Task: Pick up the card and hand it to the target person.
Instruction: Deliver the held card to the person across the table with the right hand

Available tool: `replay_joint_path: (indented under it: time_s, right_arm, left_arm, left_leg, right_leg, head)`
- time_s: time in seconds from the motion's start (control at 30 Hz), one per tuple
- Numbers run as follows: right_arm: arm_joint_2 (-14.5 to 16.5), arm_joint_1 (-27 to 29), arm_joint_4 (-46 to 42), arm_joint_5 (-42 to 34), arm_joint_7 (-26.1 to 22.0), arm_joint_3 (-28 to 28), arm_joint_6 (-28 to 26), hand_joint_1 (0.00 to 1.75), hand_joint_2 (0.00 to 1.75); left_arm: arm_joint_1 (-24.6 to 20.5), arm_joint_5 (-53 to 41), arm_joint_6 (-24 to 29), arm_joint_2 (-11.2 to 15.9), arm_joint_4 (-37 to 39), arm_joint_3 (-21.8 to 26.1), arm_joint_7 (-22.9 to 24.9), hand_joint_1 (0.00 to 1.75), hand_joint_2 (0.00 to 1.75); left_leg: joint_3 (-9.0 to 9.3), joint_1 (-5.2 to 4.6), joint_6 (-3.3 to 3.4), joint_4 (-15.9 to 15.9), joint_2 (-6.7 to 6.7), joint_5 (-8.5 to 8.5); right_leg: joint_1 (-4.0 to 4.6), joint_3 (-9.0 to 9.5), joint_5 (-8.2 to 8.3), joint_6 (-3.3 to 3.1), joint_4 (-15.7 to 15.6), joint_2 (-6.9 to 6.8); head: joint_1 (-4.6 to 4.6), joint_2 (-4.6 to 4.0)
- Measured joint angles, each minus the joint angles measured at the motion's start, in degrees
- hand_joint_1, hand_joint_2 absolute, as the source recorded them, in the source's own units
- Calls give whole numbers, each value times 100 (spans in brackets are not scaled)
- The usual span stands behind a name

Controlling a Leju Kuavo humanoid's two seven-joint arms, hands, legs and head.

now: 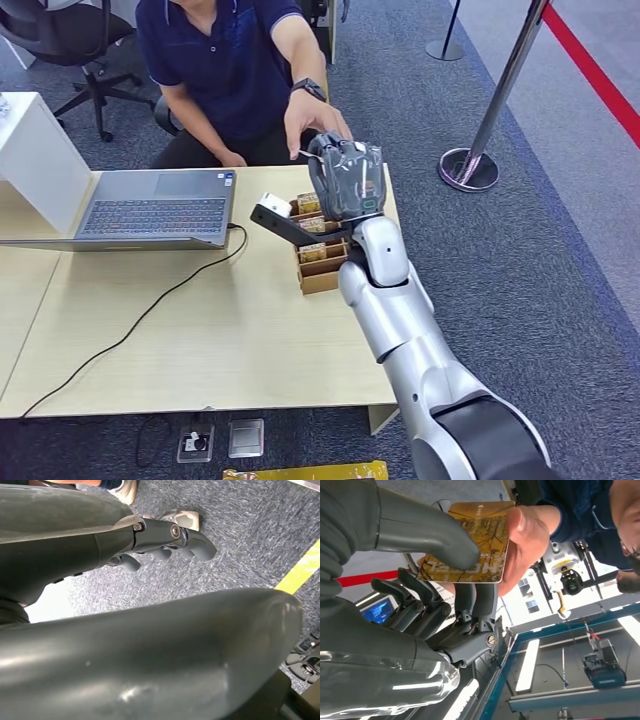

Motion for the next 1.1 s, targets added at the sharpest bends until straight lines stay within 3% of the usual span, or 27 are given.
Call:
replay_joint_path:
  time_s: [0.13,0.47,0.6,0.8,0.93,1.1]
  right_arm:
    - [-9,23,-31,-24,-7,-61,-1,0,175]
    - [-11,6,311,-2800,-1792,-110,23,0,175]
    - [-338,407,-351,-4389,-1862,244,413,0,175]
    - [-1002,1166,-1730,-6145,-1856,508,1231,0,175]
    - [-1466,1736,-2388,-6972,-1892,346,1776,0,175]
    - [-1896,2460,-2892,-8031,-1997,-282,3046,0,175]
  left_arm:
    - [0,1,0,0,0,-36,3,0,0]
    - [54,13,13,1,0,-63,-7,0,0]
    - [148,57,22,5,0,-59,-18,0,0]
    - [257,143,85,15,1,-15,-55,0,0]
    - [317,225,130,20,2,67,-119,0,0]
    - [372,253,137,25,2,123,-177,0,0]
  left_leg:
    - [-1,0,0,0,0,0]
    - [-1,0,0,-1,0,0]
    - [-4,0,0,0,-2,-1]
    - [-5,-1,2,1,-4,-4]
    - [-6,-1,2,1,-6,-5]
    - [-6,-1,3,1,-7,-6]
  right_leg:
    - [0,-2,0,0,0,0]
    - [0,-1,0,0,0,0]
    - [-1,-2,-1,0,-3,-1]
    - [-1,-4,-2,2,-8,-3]
    - [-1,-4,-3,3,-9,-5]
    - [-1,-3,-3,3,-10,-6]
  head:
    - [-1,0]
    - [-5,1]
    - [7,-1]
    - [10,1]
    - [5,1]
    - [4,1]
